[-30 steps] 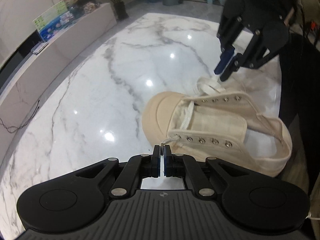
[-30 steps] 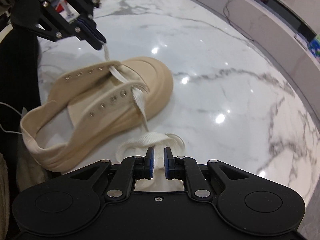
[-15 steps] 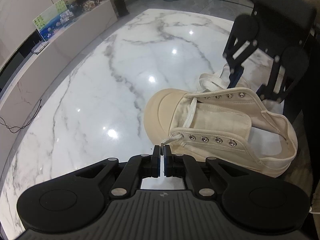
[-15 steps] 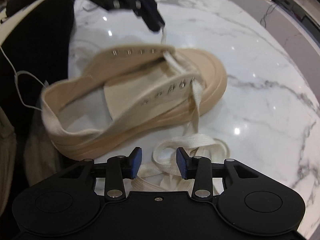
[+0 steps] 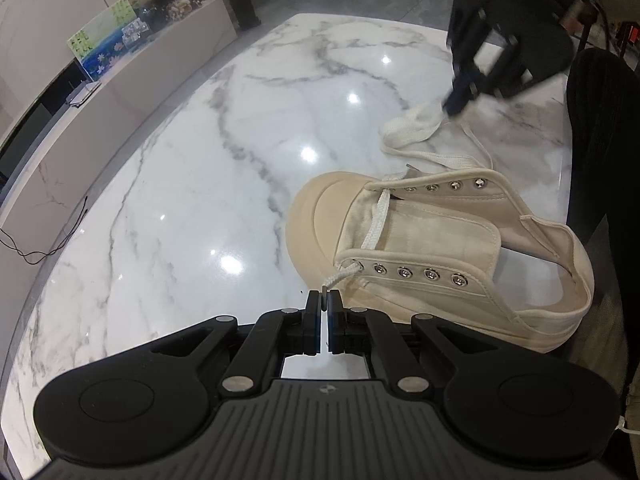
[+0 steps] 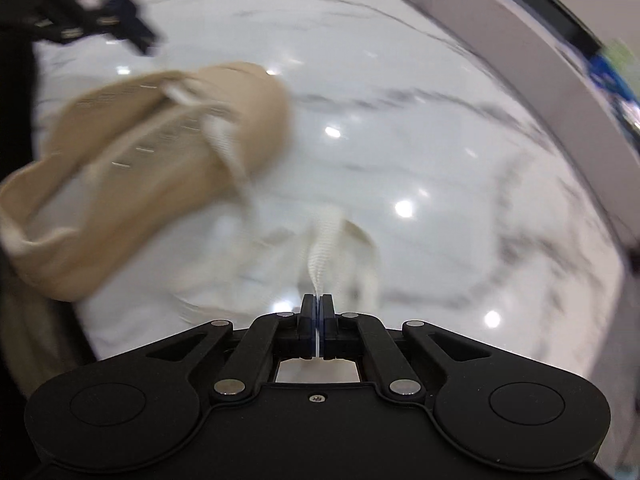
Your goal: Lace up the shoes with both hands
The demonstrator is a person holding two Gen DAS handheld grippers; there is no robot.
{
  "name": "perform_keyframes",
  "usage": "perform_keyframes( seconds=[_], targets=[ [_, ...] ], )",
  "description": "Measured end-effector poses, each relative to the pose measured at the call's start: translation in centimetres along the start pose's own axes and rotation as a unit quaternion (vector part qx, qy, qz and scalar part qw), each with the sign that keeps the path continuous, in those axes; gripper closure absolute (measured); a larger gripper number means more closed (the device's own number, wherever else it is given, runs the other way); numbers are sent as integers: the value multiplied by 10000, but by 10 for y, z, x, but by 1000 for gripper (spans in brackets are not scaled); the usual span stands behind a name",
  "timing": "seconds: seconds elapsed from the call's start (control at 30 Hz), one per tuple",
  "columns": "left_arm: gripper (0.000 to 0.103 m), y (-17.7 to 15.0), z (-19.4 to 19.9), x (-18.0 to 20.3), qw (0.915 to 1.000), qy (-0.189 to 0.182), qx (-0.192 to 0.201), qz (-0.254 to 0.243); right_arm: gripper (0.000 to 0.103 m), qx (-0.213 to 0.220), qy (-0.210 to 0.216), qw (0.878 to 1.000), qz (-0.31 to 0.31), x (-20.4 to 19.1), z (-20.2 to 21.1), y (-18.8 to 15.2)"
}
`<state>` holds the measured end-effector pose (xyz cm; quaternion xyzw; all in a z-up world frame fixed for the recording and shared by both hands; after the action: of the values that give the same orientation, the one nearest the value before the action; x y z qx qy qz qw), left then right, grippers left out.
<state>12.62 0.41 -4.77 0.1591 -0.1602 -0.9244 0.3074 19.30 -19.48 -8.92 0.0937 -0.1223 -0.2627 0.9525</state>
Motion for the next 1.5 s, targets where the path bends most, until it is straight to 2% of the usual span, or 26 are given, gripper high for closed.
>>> perform_keyframes(
  seconds=[0.1, 0.17, 0.37, 0.43, 0.5, 0.57, 0.63, 0.77, 0.8, 0.97, 1.1, 1.37, 1.47, 1.5],
  targets=[
    [101, 1, 0, 1, 10000, 26, -26, -1, 102, -209, -316, 9993, -19, 8, -3, -10],
    [101, 1, -1, 2, 10000, 42, -46, -1, 99, -146, -373, 9992, -70, 8, -1, -10],
    [101, 2, 0, 2, 10000, 68, -71, 1, 98, 356, 132, 9986, -375, 0, 17, 9],
    [101, 2, 0, 2, 10000, 67, -63, 16, 91, 480, 291, 9974, -444, -7, 19, 19],
    [101, 3, 0, 1, 10000, 66, -52, 34, 78, 515, 384, 9970, -440, -13, 15, 26],
    [101, 3, -1, 0, 10000, 61, -44, 53, 77, 532, 383, 9967, -470, -17, 11, 33],
    [101, 2, -3, -1, 10000, 46, -46, 66, 78, 539, 365, 9965, -522, -20, 6, 38],
    [101, 2, -7, -4, 10000, 13, -40, 73, 82, 479, 798, 9936, -640, -26, -4, 44],
    [101, 2, -7, -4, 10000, 4, -33, 71, 84, 430, 803, 9937, -657, -27, -7, 45],
    [101, 2, -9, -5, 10000, -42, 6, 79, 85, 166, 841, 9916, -967, -22, -28, 44],
    [101, 1, -11, -5, 10000, -69, 3, 71, 85, 179, 1028, 9872, -1203, -21, -31, 43],
    [101, 1, -12, -5, 9997, -141, 44, 169, 85, 159, 907, 9906, -1014, -28, -33, 41],
    [101, 1, -12, -5, 9997, -133, 46, 200, 101, 222, 870, 9923, -858, -32, -36, 43],
    [101, 1, -12, -6, 9996, -129, 72, 231, 101, 241, 863, 9926, -817, -32, -36, 44]
  ],
)
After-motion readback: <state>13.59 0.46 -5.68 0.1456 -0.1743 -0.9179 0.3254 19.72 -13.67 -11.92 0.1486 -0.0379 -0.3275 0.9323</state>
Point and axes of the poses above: each gripper's, at about its wrist camera, not at the fingertips, and z roughly against the way its jaws point, x to its right, y to its top, the point moved 4 cm from there along -z, roughly the way its jaws point, and after that the axes turned 3 degrees about -x, right-handed, at the moved point
